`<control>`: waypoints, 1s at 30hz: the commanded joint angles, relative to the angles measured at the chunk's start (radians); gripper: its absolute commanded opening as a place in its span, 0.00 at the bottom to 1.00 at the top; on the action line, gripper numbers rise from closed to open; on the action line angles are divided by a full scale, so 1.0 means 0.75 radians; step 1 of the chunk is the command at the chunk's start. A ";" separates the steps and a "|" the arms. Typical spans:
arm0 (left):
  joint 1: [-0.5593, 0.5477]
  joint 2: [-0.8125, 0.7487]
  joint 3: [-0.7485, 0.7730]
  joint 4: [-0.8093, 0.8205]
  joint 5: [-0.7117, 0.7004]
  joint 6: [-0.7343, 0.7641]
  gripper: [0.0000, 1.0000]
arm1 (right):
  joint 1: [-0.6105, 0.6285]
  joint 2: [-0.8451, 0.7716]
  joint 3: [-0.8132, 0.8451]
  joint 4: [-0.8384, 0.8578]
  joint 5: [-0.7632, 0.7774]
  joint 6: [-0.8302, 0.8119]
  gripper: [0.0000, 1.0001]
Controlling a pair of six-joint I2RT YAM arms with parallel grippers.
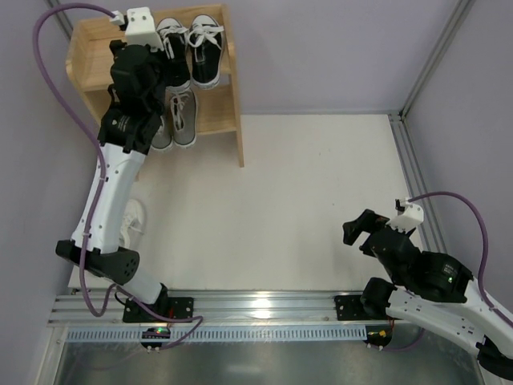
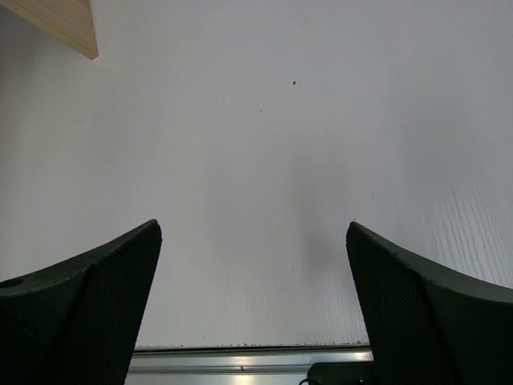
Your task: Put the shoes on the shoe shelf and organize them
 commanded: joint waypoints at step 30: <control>-0.013 -0.948 -1.190 -0.938 -0.031 -0.308 1.00 | -0.002 0.245 -0.194 0.521 -0.277 -0.237 0.97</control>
